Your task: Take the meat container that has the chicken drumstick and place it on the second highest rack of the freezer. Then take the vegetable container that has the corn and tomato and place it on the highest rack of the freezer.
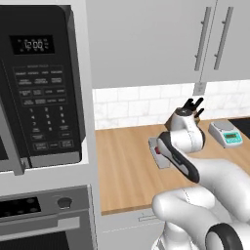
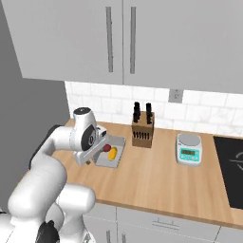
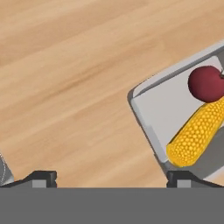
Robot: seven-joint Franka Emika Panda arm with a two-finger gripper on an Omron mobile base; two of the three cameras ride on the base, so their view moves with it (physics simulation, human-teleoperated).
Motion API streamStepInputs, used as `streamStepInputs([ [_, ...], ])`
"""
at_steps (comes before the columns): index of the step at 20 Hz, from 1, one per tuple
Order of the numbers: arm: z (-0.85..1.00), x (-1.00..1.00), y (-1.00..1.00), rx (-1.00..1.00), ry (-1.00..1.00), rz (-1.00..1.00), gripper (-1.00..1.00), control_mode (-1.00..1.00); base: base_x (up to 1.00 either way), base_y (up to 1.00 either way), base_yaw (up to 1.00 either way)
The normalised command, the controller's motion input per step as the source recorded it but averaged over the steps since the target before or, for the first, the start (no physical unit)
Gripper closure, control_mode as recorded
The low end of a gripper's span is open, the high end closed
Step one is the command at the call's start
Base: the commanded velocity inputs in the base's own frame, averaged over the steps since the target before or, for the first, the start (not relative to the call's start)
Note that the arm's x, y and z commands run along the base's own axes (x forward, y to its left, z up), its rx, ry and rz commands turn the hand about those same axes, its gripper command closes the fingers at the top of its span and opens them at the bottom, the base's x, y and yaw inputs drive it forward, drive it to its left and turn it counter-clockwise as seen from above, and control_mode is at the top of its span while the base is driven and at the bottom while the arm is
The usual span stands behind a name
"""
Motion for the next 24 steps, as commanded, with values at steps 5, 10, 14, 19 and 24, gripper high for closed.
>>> streamStepInputs([
  [5,-0.28,0.15,0.0,0.0,-0.09,0.0,-1.0,-1.0,0.0,0.0,0.0],
  [10,-0.34,0.07,0.0,0.0,-0.04,0.0,-1.0,-1.0,0.0,0.0,0.0],
  [14,-0.38,0.02,0.0,0.0,0.0,0.0,-1.0,-1.0,0.0,0.0,0.0],
  [19,-0.17,0.1,0.0,0.0,0.0,0.0,-1.0,-1.0,0.0,0.0,0.0],
  [24,0.0,0.17,0.0,0.0,0.0,0.0,-1.0,-1.0,0.0,0.0,0.0],
])
